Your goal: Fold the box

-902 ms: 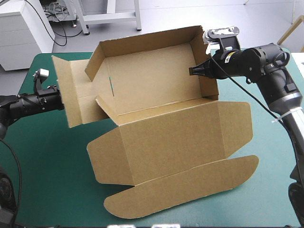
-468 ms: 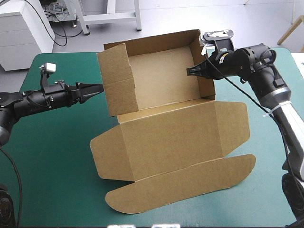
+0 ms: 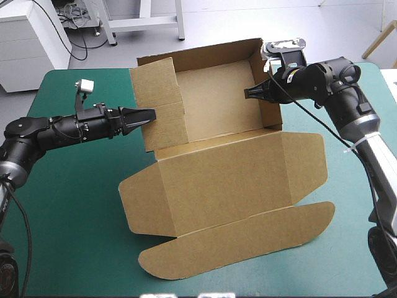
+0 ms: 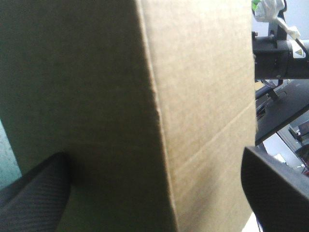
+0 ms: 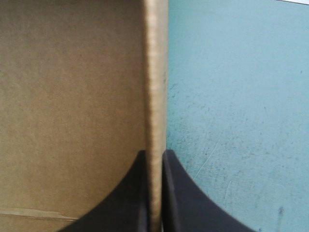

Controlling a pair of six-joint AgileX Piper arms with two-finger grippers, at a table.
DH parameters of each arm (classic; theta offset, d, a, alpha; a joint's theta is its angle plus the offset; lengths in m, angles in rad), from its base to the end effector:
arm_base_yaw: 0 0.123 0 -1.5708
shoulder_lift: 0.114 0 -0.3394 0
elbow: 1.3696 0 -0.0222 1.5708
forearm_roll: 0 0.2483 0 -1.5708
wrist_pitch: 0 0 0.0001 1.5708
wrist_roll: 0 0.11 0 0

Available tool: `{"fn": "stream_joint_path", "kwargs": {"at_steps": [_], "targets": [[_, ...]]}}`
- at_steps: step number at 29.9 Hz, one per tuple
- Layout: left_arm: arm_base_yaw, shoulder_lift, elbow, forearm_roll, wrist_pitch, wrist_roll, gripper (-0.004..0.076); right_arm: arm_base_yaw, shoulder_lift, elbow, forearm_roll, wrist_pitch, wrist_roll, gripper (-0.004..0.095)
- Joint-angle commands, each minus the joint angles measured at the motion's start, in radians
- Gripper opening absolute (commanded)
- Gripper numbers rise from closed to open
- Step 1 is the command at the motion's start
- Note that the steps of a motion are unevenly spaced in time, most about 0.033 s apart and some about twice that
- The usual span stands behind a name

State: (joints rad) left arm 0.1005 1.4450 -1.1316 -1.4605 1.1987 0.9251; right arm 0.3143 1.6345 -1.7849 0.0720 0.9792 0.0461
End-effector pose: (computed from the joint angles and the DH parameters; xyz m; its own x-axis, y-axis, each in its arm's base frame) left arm 0.2881 -0.0733 0.4084 -0.7131 -0.2021 -0.6713 0.5595 0.4131 -0.7186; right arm 0.3566 0.1228 0.4629 -0.6694 -0.1271 -0.7320 -0.2939 0.9502 0.1038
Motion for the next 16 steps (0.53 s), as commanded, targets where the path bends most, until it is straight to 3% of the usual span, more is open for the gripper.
{"fn": "stream_joint_path", "kwargs": {"at_steps": [1,11,16], "targets": [[-0.011,-0.034,-0.027,-0.094,0.102,0.001,0.0667,-0.001,-0.045,-0.03,0.017,-0.063,0.008,-0.0018],[-0.028,-0.036,-0.033,-0.032,0.092,-0.021,0.0666,0.003,-0.045,-0.03,0.018,-0.048,0.016,-0.0017],[-0.133,-0.053,-0.131,0.257,-0.098,-0.216,0.0667,0.003,-0.045,-0.03,0.016,-0.048,0.016,-0.0017]]}}
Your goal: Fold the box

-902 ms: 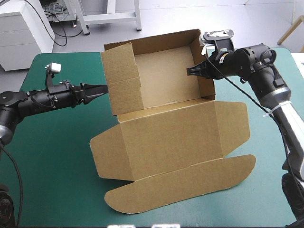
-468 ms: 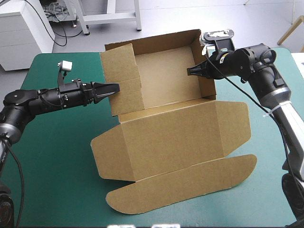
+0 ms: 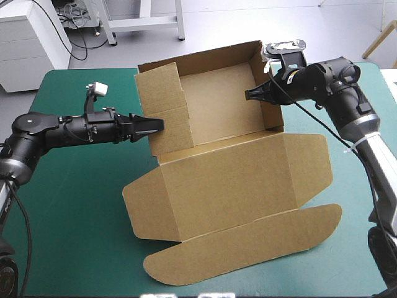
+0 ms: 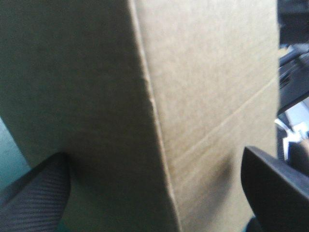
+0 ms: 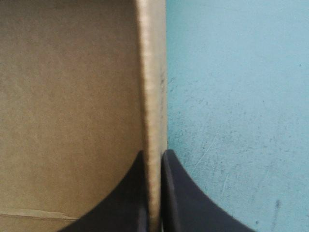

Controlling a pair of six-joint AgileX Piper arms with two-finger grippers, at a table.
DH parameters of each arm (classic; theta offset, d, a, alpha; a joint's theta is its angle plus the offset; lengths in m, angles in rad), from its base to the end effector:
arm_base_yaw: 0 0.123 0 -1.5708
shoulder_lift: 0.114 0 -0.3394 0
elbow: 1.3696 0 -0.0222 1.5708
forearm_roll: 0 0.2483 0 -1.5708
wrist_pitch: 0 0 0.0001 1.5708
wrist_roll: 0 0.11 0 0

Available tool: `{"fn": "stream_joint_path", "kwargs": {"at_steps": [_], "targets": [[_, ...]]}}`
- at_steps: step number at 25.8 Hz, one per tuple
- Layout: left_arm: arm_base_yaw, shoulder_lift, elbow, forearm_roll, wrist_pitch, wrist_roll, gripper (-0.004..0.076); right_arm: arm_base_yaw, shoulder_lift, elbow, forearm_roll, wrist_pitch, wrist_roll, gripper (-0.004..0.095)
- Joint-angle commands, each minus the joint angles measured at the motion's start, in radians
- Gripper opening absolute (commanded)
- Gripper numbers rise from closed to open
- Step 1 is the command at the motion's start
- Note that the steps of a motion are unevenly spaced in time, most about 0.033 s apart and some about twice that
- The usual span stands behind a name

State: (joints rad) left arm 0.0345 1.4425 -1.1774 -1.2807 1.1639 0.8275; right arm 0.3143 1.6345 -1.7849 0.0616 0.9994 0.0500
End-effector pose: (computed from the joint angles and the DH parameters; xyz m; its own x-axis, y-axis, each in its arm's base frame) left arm 0.2843 -0.0871 0.4041 -0.7480 -0.0719 -0.6598 0.5488 0.4920 -0.6758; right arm 0.3554 0.1215 0.4612 -0.6822 -0.1344 -0.7187 -0.2886 0.9526 0.0959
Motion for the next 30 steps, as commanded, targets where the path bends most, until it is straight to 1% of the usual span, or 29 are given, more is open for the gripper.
{"fn": "stream_joint_path", "kwargs": {"at_steps": [1,3,6,9,12,20,23,26,29,30], "targets": [[-0.091,-0.052,-0.106,0.154,-0.104,-0.159,0.0667,0.003,-0.045,-0.03,0.027,-0.068,0.012,-0.0017],[-0.152,-0.058,-0.159,0.307,-0.187,-0.284,0.0666,0.003,-0.045,-0.03,0.027,-0.068,0.012,-0.0017],[-0.234,-0.06,-0.21,0.495,-0.281,-0.45,0.0666,0.003,-0.045,-0.03,0.025,-0.068,0.008,-0.0017],[-0.302,-0.06,-0.228,0.629,-0.383,-0.604,0.0666,0.003,-0.045,-0.03,0.025,-0.068,0.008,-0.0018],[-0.327,-0.06,-0.228,0.68,-0.459,-0.689,0.0667,0.003,-0.045,-0.03,0.025,-0.066,0.003,-0.0017],[-0.327,-0.06,-0.228,0.737,-0.524,-0.827,0.0624,0.015,-0.045,-0.03,0.013,-0.075,0.001,-0.0017],[-0.327,-0.058,-0.228,0.742,-0.52,-0.837,0.0617,0.06,-0.045,-0.03,-0.048,-0.086,0.017,-0.0017],[-0.327,-0.052,-0.228,0.751,-0.476,-0.854,0.0617,0.11,-0.045,-0.03,-0.108,-0.093,0.051,-0.0017],[-0.335,-0.052,-0.228,0.756,-0.468,-0.861,0.0617,0.122,-0.045,-0.03,-0.165,-0.098,0.099,-0.0017],[-0.358,-0.052,-0.228,0.804,-0.482,-0.908,0.0617,0.122,-0.045,-0.03,-0.178,-0.102,0.111,-0.0017]]}}
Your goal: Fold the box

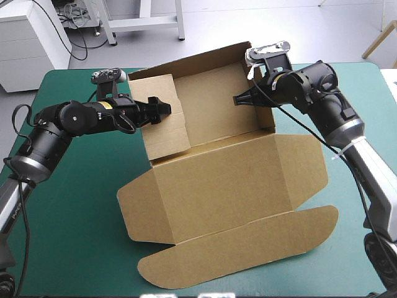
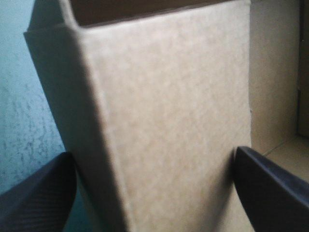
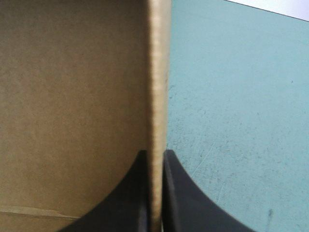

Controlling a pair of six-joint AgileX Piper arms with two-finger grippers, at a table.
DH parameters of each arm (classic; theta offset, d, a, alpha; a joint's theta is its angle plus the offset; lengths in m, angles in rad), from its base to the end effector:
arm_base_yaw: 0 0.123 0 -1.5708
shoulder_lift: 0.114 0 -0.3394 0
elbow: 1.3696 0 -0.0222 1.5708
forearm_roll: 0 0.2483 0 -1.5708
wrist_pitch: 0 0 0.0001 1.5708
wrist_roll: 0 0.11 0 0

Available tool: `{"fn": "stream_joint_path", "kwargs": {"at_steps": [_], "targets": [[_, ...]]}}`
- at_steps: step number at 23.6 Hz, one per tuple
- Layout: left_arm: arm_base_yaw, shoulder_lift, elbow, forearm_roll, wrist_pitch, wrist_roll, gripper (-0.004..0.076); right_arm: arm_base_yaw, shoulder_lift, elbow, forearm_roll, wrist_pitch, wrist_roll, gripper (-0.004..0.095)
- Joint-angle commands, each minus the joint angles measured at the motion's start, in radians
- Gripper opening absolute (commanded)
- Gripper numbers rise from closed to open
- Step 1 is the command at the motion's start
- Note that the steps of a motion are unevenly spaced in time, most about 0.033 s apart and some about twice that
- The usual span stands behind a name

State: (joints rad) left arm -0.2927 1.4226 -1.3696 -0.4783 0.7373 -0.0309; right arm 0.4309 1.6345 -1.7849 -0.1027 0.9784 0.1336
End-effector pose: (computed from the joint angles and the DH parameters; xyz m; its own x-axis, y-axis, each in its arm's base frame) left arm 0.2959 -0.1248 0.4300 -0.7282 -0.1649 -0.6653 0.2488 0.8408 -0.4808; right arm 0.3465 0.1490 0.4632 -0.6371 -0.2095 -0.7418 -0.3115 0.9503 -0.0008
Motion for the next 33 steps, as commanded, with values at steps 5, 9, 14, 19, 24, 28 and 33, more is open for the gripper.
{"fn": "stream_joint_path", "kwargs": {"at_steps": [5,9,14,19,24,28,33], "targets": [[-0.199,-0.032,-0.035,0.452,-0.11,-0.459,0.0617,0.005,-0.045,-0.03,-0.038,-0.095,0.06,-0.0017],[-0.209,-0.032,-0.035,0.505,-0.098,-0.553,0.0531,0.005,-0.045,-0.03,-0.042,-0.107,0.087,-0.0017],[-0.209,-0.032,-0.035,0.535,-0.106,-0.596,0.0286,0.005,-0.045,-0.03,-0.042,-0.105,0.096,-0.0017],[-0.207,-0.032,-0.035,0.569,-0.142,-0.596,-0.001,0.005,-0.045,-0.03,-0.038,-0.088,0.096,-0.0017],[-0.207,-0.03,-0.035,0.571,-0.112,-0.54,-0.001,0.005,-0.045,-0.03,-0.036,-0.047,0.099,-0.0018],[-0.207,-0.01,-0.038,0.581,-0.077,-0.516,-0.001,0.003,-0.042,-0.03,-0.034,0.052,0.125,-0.0018],[-0.207,0.13,-0.04,0.542,-0.004,-0.458,-0.001,0.003,0.0,-0.03,-0.016,0.206,0.126,-0.0018]]}}
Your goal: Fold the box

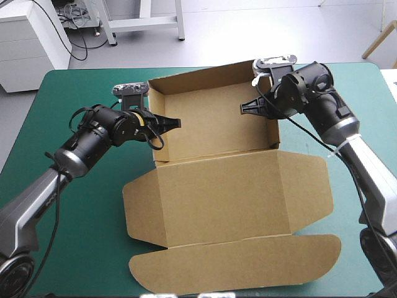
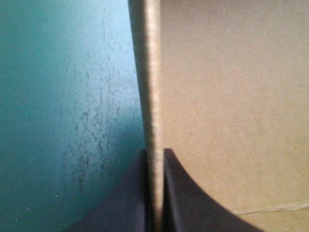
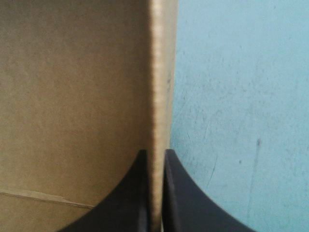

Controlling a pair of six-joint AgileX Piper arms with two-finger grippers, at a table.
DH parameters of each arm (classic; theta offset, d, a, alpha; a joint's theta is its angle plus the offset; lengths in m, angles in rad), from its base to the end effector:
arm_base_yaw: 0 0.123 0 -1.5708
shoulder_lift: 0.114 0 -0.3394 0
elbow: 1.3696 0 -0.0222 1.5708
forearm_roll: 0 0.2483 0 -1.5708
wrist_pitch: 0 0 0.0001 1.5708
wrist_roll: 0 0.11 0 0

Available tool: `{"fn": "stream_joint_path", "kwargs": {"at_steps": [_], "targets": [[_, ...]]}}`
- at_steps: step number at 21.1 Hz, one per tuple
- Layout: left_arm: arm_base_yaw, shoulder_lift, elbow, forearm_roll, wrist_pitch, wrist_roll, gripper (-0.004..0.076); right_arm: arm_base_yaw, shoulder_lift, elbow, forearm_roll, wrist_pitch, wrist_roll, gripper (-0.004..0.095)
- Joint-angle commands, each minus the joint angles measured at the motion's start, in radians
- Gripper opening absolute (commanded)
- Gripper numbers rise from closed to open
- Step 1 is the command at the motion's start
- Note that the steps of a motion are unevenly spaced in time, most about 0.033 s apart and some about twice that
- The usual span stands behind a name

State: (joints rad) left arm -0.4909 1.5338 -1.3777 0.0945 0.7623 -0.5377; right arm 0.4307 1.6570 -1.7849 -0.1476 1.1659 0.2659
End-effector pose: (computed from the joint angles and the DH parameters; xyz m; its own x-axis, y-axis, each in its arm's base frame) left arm 0.3116 -0.1584 0.3855 -0.7751 -0.0974 -0.6243 0.0909 0.9606 -0.2627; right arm 0.3415 0.1405 0.4418 -0.7920 -0.1394 -0.5943 -0.1827 0.9831 0.0129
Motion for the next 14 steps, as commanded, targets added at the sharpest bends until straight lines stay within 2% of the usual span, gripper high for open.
{"fn": "stream_joint_path", "kwargs": {"at_steps": [1,5,11,14], "targets": [[-0.008,0.054,-0.032,-0.057,-0.01,0.078,-0.001,0.003,-0.001,-0.026,0.033,0.038,-0.011,-0.0018],[-0.008,0.114,-0.037,-0.106,0.022,0.145,-0.001,0.003,0.037,0.012,0.035,0.038,-0.013,-0.0018],[-0.007,0.218,-0.17,-0.106,0.192,0.18,-0.001,-0.012,0.09,0.149,0.079,-0.049,-0.013,-0.0018],[-0.007,0.247,-0.207,-0.106,0.216,0.18,-0.001,-0.019,0.109,0.149,0.088,-0.067,-0.023,-0.0019]]}}
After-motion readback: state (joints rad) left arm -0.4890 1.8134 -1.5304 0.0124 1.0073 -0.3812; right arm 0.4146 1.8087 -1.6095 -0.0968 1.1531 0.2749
